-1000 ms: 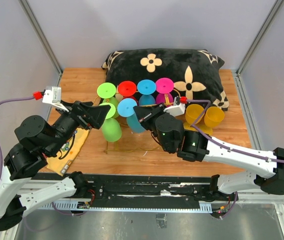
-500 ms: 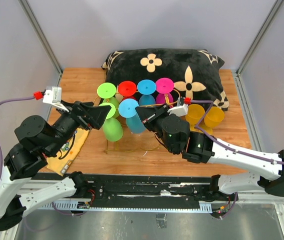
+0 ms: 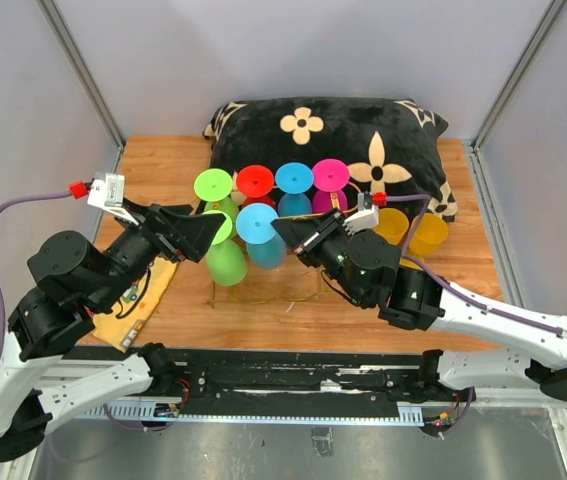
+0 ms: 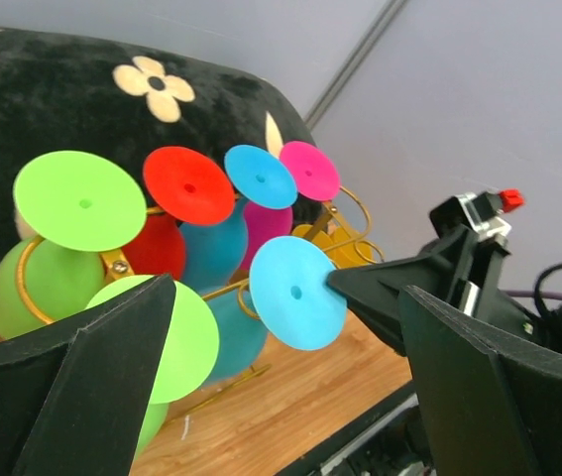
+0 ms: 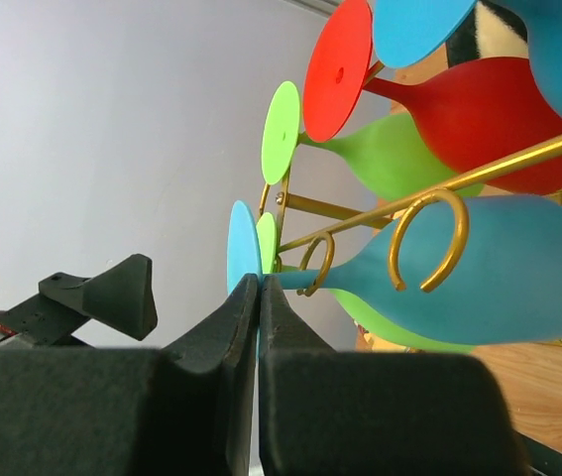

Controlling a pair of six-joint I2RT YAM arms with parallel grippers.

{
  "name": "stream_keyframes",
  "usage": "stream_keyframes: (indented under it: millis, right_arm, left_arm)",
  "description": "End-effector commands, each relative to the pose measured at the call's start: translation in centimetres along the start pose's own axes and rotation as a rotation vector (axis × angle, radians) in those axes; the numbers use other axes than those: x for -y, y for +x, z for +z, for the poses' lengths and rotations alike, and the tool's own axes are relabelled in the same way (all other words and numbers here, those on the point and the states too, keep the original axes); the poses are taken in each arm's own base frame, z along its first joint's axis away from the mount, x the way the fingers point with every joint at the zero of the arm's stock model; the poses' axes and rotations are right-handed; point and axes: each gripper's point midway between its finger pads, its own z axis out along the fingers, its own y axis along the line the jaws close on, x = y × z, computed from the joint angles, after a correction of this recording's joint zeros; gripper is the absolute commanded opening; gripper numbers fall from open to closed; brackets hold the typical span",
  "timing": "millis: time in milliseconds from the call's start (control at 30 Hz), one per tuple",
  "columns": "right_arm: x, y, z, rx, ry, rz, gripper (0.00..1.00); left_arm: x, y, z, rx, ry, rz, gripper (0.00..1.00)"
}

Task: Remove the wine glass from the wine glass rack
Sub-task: Pick up the wine glass from the wine rack.

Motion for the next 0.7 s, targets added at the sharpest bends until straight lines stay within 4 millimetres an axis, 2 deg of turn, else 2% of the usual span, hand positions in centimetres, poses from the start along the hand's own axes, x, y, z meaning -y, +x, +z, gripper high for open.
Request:
stream_keyframes:
  millis: [0,67,200,467,667]
  right_arm:
    - [-0.9,-0.4,-0.7,-0.071,-0.094,0.002,0.01]
    - [-1.9,0.0,-1.3,-0.118,-0.172,-0.008,0.01]
    - [-2.4,0.1,-1.9,-0.172,-0.195,-0.063,0.01]
    - [-2.2,2.3,-1.4,-0.296,-0.206,-0.075,0.01]
    - [-2.3,2.5,-1.5,-0.306,-0.223,-0.105,0.01]
  left_arm:
    - [2.4,-0.9,-0.4,0.019,0.119,-0.039,1.00]
    - [3.0,-1.1,-0.6,0.022,0.151,-0.051,1.00]
    - [3.6,-1.5,-1.0,0.033,0.185,-0.070,1.00]
    - [4.3,-1.7,-1.2,0.031,0.220,-0.081,1.00]
    - [4.7,-1.4,-1.2,0.015,0.240,-0.078,1.00]
